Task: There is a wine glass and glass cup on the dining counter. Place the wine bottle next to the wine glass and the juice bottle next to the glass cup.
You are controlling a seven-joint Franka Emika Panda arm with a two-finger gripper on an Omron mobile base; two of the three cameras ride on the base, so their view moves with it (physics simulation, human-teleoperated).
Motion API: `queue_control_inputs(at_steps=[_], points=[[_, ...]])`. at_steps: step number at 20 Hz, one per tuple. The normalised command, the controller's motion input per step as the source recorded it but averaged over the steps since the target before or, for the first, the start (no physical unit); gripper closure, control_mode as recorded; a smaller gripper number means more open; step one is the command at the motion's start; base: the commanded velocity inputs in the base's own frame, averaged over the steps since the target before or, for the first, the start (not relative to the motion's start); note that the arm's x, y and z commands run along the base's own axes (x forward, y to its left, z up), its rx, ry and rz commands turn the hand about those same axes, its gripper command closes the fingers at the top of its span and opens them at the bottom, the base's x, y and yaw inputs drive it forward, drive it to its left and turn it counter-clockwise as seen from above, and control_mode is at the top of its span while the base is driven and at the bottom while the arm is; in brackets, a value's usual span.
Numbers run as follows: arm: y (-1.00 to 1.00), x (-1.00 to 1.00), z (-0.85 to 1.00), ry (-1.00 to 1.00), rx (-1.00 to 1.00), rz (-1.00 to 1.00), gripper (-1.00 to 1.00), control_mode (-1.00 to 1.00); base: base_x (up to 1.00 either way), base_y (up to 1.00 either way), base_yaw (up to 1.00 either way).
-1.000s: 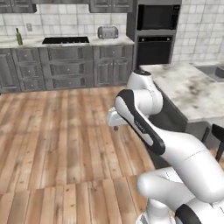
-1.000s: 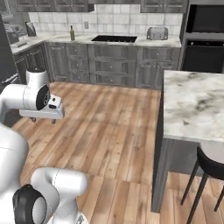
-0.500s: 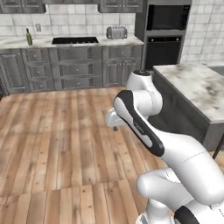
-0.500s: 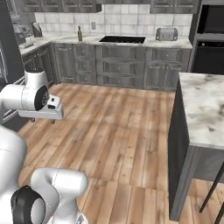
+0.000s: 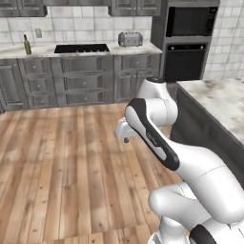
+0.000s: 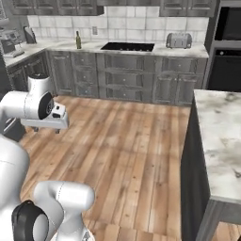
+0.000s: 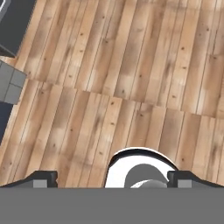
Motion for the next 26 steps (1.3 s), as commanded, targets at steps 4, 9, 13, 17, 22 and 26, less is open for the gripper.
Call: queue_control_inputs(at_steps=[4,9,13,17,22,26], points=[[0.00,0.00,0.00,0.00,0.00,0.00,-1.00,1.00,0.92,-0.17,0.00],[0.00,0.00,0.00,0.00,0.00,0.00,-1.00,1.00,0.94,-0.22,0.01],[0.00,0.00,0.00,0.00,0.00,0.00,-1.00,1.00,0.94,-0.25,0.01],[0.00,0.00,0.00,0.00,0.00,0.00,-1.00,1.00,0.94,-0.21,0.01],[0.00,0.00,0.00,0.00,0.00,0.00,-1.00,1.00,0.94,-0.04,0.04],[0.00,0.00,0.00,0.00,0.00,0.00,-1.00,1.00,0.94,0.11,0.09]])
